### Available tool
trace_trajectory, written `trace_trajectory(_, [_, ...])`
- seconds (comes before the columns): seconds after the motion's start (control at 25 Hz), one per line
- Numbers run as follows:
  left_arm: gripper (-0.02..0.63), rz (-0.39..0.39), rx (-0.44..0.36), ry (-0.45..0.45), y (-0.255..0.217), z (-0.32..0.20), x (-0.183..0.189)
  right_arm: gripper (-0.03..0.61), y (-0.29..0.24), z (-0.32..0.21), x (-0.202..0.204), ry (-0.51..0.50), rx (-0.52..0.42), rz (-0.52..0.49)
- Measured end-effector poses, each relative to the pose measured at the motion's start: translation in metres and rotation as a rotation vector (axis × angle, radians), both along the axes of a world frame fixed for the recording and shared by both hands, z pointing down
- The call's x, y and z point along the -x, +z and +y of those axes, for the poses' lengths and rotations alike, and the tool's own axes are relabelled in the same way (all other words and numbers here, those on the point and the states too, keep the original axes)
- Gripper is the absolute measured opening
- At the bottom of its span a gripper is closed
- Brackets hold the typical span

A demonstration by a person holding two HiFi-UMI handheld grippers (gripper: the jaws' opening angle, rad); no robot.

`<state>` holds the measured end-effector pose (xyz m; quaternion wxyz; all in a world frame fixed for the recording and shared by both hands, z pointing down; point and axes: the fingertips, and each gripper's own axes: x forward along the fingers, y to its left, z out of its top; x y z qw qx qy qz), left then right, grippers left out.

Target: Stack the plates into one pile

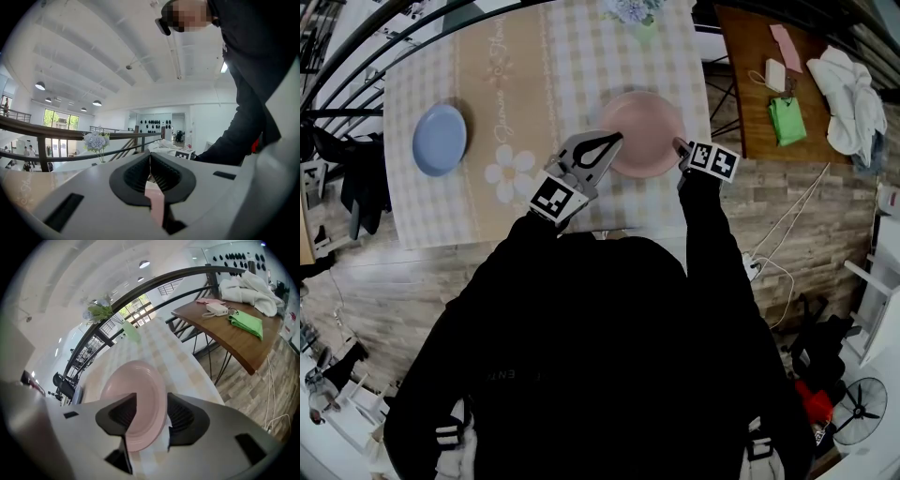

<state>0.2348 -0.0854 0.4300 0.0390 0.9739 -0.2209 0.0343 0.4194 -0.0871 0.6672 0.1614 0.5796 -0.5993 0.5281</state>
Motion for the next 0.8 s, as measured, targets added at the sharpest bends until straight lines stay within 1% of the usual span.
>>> trace_trajectory(0.2, [0.02, 0.002, -0.006, -0.004, -0.004, 0.003, 0.009, 0.21, -0.014, -0.007, 0.011, -0.049, -0.041, 0.048])
trace_trajectory(0.36, [0.021, 0.002, -0.012, -0.027, -0.008, 0.002, 0.025, 0.213, -0.033, -0.019, 0.039, -0.163, -0.105, 0.114])
trace_trajectory(0.52, [0.021, -0.001, -0.02, -0.063, -0.011, -0.001, 0.046, 0.209, -0.064, -0.037, 0.084, -0.313, -0.239, 0.187])
trace_trajectory(0.64, [0.021, 0.002, -0.02, -0.099, -0.014, -0.005, 0.066, 0.21, -0.084, -0.049, 0.122, -0.423, -0.342, 0.212])
trace_trajectory(0.72, [0.021, 0.0, -0.019, -0.126, -0.015, -0.008, 0.081, 0.209, -0.1, -0.055, 0.151, -0.496, -0.432, 0.225])
trace_trajectory(0.8, [0.021, -0.002, -0.022, -0.162, -0.015, -0.011, 0.099, 0.184, -0.12, -0.061, 0.181, -0.576, -0.537, 0.249])
